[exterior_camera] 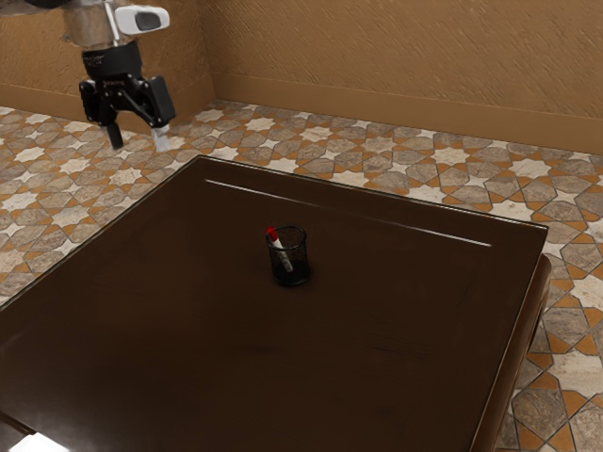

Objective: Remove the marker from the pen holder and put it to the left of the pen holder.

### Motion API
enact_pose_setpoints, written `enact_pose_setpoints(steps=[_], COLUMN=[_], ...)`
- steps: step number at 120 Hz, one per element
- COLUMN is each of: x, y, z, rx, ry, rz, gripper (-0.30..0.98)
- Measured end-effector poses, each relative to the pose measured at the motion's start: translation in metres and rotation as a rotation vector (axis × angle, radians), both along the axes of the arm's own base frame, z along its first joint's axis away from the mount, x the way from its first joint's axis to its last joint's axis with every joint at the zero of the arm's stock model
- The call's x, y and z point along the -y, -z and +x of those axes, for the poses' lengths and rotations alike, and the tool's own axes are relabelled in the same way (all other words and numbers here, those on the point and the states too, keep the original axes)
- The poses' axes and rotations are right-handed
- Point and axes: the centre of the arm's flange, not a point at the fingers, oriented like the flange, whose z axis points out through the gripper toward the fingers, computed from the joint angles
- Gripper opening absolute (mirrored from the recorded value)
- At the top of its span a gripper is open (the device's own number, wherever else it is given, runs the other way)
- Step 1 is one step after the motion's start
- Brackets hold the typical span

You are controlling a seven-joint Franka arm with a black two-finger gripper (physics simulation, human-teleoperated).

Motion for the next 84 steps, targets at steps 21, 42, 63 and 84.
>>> enact_pose_setpoints(steps=[21, 42, 63, 84], x=[-0.011, 0.043, 0.012, 0.013], y=[0.081, 0.244, 0.318, 0.322], z=[0.072, 0.112, 0.135, 0.165], rx=[-0.068, -0.227, -0.156, 0.013], ry=[-0.020, 0.048, -0.028, -0.045], rz=[0.045, 0.044, 0.067, 0.079], gripper=[0.69, 0.68, 0.69, 0.69])
